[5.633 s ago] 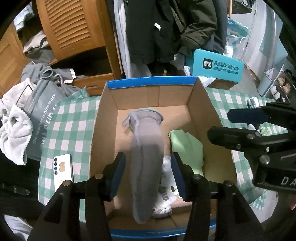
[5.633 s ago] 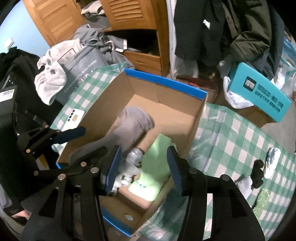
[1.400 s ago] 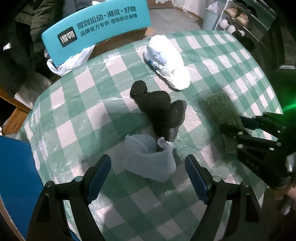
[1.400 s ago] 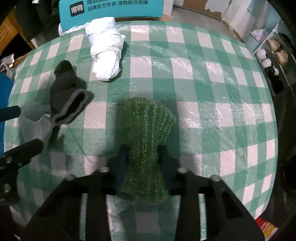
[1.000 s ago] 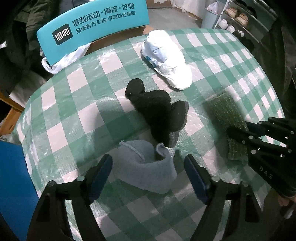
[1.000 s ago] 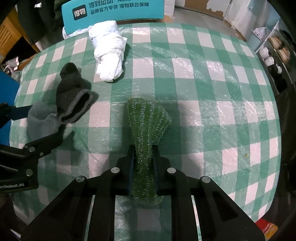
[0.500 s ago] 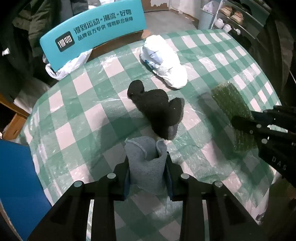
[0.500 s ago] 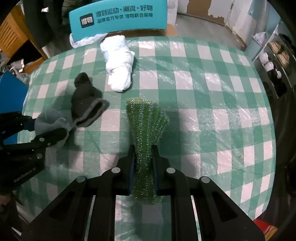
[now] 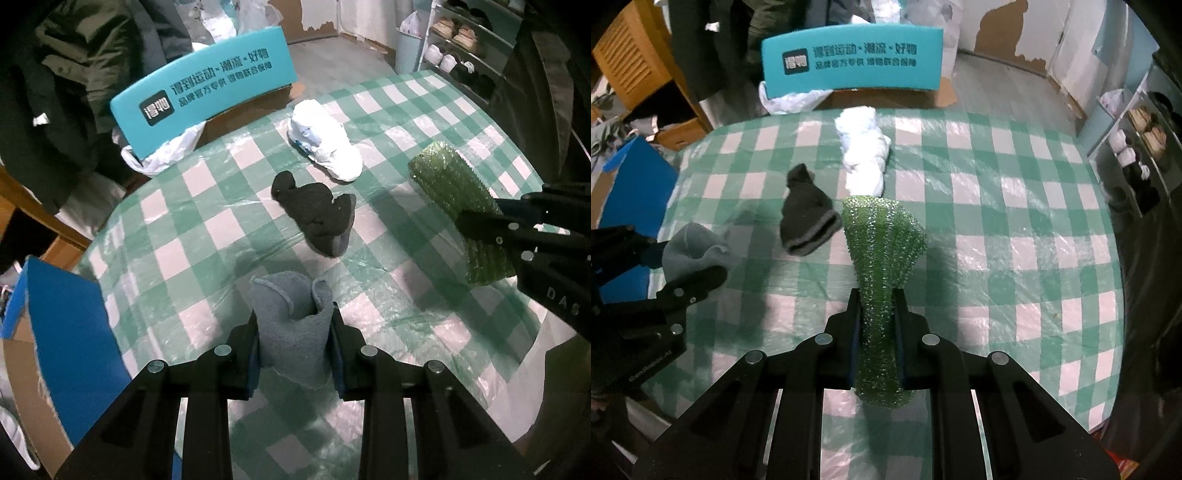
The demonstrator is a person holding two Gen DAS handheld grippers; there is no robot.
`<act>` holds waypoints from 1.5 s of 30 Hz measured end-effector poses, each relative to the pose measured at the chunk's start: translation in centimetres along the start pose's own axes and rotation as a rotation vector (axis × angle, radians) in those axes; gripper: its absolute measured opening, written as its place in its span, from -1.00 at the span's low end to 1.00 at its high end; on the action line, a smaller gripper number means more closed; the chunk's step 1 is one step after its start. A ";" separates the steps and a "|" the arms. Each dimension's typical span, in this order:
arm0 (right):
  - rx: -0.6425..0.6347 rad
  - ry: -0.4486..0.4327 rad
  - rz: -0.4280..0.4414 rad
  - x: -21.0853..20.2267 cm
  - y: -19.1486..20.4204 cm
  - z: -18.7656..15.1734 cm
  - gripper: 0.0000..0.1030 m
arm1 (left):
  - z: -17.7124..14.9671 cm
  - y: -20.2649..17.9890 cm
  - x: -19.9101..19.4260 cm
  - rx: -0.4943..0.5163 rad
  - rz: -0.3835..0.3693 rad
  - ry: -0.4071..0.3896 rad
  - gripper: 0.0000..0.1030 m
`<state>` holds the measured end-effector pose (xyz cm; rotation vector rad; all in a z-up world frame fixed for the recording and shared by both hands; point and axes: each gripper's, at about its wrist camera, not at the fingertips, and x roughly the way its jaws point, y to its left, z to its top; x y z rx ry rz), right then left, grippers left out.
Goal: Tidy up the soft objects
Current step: 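Carry the grey sock and green scrubber with both tools over the box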
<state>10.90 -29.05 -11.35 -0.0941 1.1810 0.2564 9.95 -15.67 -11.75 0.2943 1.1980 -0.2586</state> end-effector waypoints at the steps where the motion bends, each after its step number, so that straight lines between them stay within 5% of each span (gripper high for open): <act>1: -0.003 -0.005 0.001 -0.3 0.2 0.0 -0.75 | -0.2 0.0 -0.3 -0.002 0.004 -0.003 -0.41; 27: -0.072 -0.088 0.040 -5.6 3.8 -0.5 -0.75 | -3.1 1.0 -6.9 0.000 0.079 -0.092 -0.40; 45: -0.134 -0.131 0.107 -7.6 8.7 1.2 -0.75 | -5.1 5.1 -9.4 -0.086 0.097 -0.116 -0.40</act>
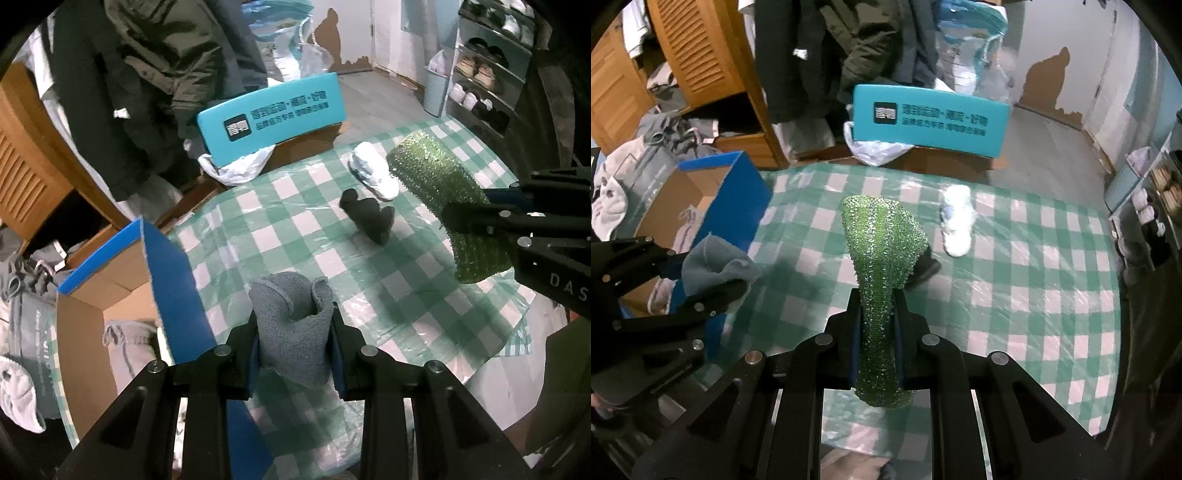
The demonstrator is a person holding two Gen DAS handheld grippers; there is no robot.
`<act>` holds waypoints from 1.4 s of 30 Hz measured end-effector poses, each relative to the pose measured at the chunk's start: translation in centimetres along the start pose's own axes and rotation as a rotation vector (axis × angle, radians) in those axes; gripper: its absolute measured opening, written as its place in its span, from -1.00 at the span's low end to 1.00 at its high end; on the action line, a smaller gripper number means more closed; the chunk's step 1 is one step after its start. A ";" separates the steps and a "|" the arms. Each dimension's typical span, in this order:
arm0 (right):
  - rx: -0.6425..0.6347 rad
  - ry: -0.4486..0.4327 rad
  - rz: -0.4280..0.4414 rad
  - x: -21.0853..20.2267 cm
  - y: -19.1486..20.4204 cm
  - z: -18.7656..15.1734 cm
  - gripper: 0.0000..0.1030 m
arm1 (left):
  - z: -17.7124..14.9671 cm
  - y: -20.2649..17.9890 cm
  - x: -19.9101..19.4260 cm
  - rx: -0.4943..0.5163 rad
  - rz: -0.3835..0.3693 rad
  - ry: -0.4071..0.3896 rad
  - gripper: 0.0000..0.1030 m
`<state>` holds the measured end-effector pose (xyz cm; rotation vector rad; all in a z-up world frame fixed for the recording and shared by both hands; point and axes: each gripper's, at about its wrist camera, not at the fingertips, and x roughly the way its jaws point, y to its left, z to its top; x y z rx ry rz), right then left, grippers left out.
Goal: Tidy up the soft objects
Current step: 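Carry the grey sock and green scrubber with both tools over the box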
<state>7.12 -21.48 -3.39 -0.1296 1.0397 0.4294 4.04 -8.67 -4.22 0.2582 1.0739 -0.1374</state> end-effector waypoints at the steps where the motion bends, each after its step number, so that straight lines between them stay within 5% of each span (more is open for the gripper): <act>1: -0.004 -0.001 0.002 0.0 0.3 0.1 -0.75 | -0.1 0.4 -0.1 -0.006 0.003 -0.002 -0.40; 42: -0.231 0.014 0.203 3.3 18.8 6.5 -0.75 | -7.7 15.9 -1.5 -0.278 0.118 0.025 -0.40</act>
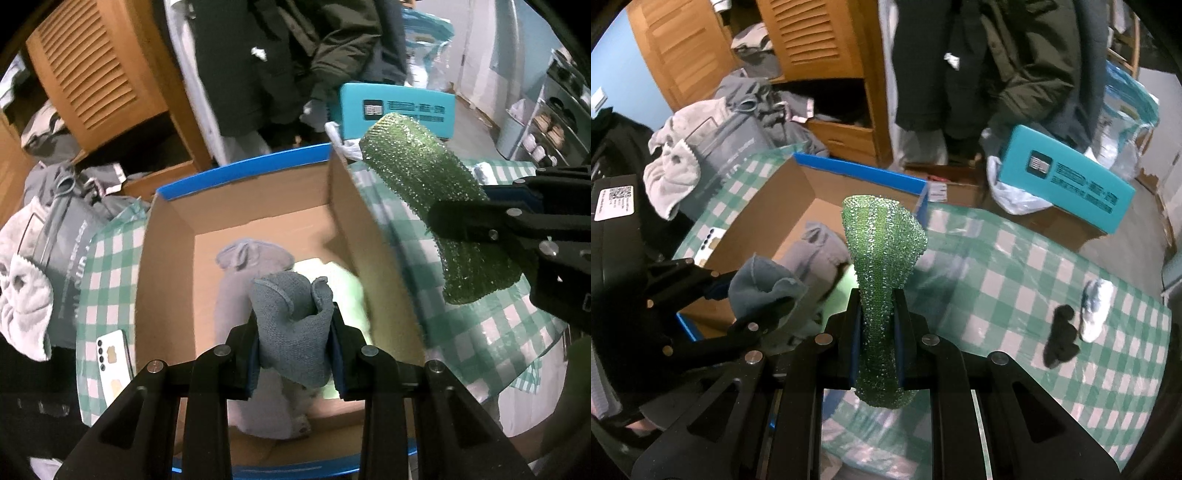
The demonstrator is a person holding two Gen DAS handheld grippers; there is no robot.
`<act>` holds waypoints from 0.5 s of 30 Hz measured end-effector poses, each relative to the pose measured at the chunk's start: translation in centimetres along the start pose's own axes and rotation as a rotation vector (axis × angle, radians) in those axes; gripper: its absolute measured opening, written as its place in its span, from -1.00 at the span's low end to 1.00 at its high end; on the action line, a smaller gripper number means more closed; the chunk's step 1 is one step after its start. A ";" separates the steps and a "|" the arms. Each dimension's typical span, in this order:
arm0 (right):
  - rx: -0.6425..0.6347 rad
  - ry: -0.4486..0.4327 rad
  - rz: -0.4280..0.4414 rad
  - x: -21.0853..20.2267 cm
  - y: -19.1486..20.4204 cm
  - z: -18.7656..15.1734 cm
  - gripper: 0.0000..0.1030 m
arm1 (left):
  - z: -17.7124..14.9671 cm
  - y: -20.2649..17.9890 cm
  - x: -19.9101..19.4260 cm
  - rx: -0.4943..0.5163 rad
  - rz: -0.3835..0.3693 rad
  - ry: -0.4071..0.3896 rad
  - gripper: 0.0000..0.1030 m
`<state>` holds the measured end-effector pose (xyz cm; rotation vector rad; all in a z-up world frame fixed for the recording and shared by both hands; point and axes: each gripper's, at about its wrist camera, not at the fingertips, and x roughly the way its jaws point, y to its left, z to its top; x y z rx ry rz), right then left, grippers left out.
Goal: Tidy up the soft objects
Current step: 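Carry the grey sock and green scrubber with both tools over the box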
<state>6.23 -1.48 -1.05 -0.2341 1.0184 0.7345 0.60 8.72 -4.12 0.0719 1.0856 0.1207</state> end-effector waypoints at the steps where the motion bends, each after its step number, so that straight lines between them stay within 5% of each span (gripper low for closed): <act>1: -0.006 0.002 0.003 0.2 0.4 0.2 -0.75 | -0.1 0.4 0.1 -0.007 0.003 0.004 -0.39; 15: -0.068 0.062 0.043 3.6 4.4 1.1 -0.75 | -1.6 3.9 1.3 -0.052 0.039 0.037 -0.38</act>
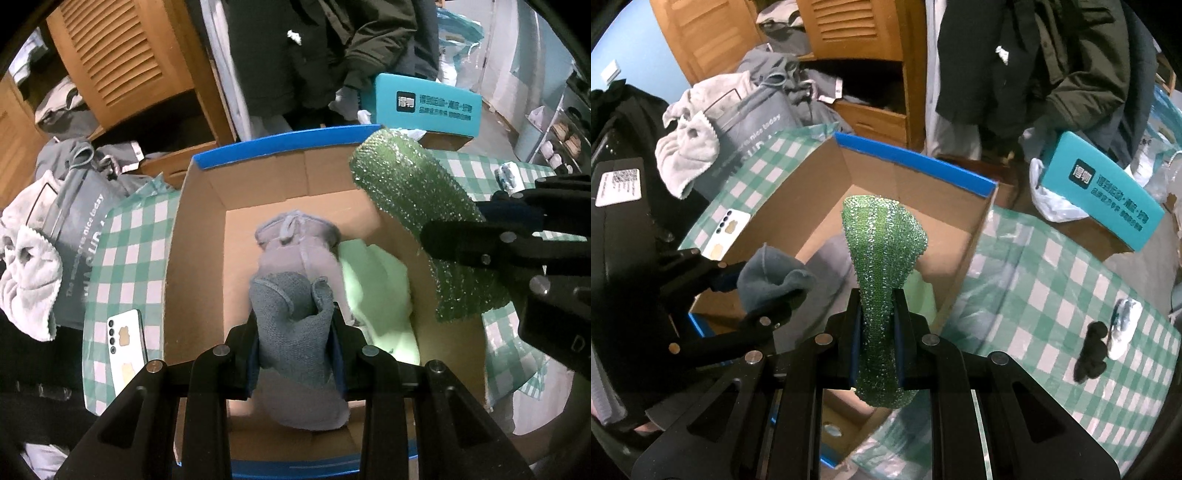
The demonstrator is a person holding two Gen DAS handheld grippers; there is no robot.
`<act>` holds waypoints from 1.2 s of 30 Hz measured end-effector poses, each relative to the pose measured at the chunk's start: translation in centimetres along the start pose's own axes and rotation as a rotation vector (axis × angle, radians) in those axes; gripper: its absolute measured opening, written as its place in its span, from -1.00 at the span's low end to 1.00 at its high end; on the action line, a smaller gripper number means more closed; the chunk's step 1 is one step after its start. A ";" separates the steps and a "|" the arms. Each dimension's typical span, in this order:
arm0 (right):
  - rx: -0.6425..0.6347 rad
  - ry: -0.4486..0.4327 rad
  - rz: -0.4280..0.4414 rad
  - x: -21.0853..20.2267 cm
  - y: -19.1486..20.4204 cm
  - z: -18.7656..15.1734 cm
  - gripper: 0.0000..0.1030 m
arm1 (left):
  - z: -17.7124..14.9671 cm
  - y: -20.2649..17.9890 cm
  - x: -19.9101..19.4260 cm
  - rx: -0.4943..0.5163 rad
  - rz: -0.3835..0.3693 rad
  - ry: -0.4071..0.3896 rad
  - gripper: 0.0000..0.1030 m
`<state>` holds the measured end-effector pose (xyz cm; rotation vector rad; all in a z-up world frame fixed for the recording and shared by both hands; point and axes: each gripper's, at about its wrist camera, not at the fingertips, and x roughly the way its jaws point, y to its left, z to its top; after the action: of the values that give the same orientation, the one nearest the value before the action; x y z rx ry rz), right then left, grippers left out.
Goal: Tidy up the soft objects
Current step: 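Carry the grey sock and green scrubber with both tools over the box, then open both tools to drop the sock and scrubber into the box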
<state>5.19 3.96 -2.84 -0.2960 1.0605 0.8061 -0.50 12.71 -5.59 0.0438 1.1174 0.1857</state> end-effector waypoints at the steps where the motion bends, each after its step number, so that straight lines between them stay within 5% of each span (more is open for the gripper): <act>1: -0.002 0.004 0.001 0.2 0.1 0.0 -0.75 | -0.1 0.2 0.1 -0.002 0.001 0.004 -0.38; 11: -0.005 0.024 0.002 1.0 0.4 0.0 -0.64 | -0.2 0.4 0.5 0.003 0.027 0.017 -0.14; 19: -0.001 0.002 -0.014 0.4 -0.2 -0.5 -0.11 | 0.1 0.4 0.0 -0.002 0.033 0.000 -0.03; 36: 0.071 -0.016 -0.051 -1.2 -3.0 -1.7 0.09 | 0.5 -1.8 -0.8 0.038 0.010 -0.024 0.16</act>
<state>5.89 0.33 -3.07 -0.2551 1.0600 0.7225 -0.20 10.88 -4.92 0.0850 1.0971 0.1725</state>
